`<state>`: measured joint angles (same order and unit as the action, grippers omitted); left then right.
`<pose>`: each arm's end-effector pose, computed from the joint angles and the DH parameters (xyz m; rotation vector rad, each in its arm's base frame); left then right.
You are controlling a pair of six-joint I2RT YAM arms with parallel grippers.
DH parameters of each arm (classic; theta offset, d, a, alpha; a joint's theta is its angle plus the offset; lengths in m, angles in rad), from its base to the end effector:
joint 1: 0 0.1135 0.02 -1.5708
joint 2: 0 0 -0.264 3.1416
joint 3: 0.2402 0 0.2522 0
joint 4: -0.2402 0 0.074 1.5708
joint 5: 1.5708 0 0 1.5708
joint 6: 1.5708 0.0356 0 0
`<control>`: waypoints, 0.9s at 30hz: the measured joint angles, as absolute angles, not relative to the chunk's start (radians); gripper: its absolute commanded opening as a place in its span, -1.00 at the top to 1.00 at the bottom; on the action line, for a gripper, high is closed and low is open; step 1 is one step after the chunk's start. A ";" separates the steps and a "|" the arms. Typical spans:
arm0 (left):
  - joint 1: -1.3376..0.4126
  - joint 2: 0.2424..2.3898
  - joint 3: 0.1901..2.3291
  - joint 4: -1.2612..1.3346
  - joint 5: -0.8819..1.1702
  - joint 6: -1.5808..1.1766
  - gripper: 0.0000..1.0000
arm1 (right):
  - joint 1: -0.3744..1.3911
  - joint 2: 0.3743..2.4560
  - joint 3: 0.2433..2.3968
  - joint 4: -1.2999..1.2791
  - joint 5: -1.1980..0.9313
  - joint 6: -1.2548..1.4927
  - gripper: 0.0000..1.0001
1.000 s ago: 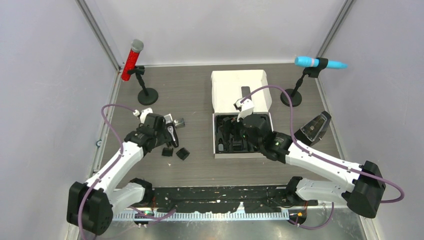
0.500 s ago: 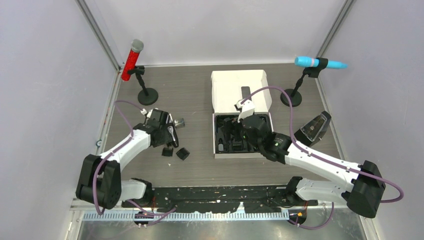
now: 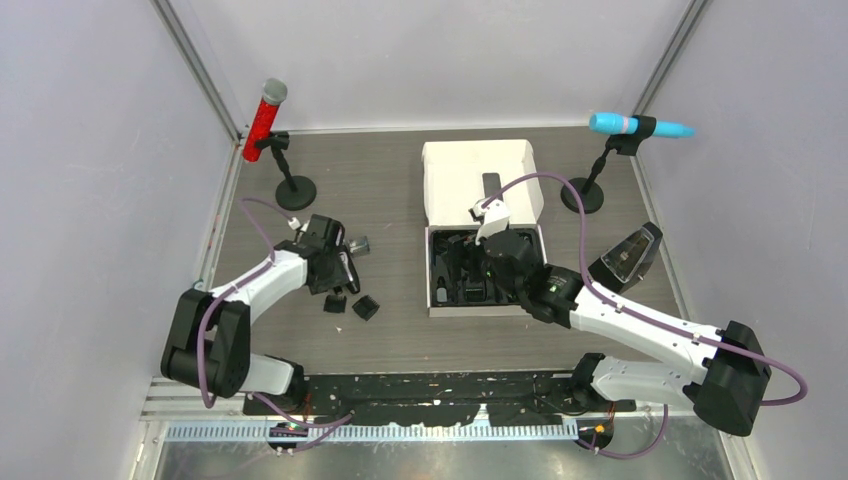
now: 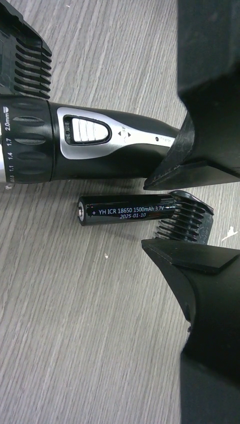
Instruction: Sort the hair-cutting tools
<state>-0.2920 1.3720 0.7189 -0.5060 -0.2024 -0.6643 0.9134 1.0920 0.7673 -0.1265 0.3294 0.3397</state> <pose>0.2342 -0.0629 0.1713 -0.5528 2.6280 -0.0159 0.1598 0.1882 0.2796 -0.3691 1.9935 0.4695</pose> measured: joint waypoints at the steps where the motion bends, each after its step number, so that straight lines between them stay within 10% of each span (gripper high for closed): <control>1: -0.292 1.376 0.720 -0.507 -0.200 -0.664 0.15 | 0.913 1.092 0.767 -0.126 0.330 0.340 -0.66; 14: -0.292 1.388 0.733 -0.513 -0.181 -0.662 0.59 | 0.913 1.093 0.766 -0.126 0.331 0.343 -0.66; 27: -0.292 1.386 0.736 -0.529 -0.168 -0.651 0.28 | 0.913 1.093 0.766 -0.126 0.331 0.344 -0.66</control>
<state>-0.2920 1.3857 0.7357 -0.5285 -0.1677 -0.6506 0.9134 1.0931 0.7662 -0.1265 0.3309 0.3439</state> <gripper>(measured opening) 0.343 0.832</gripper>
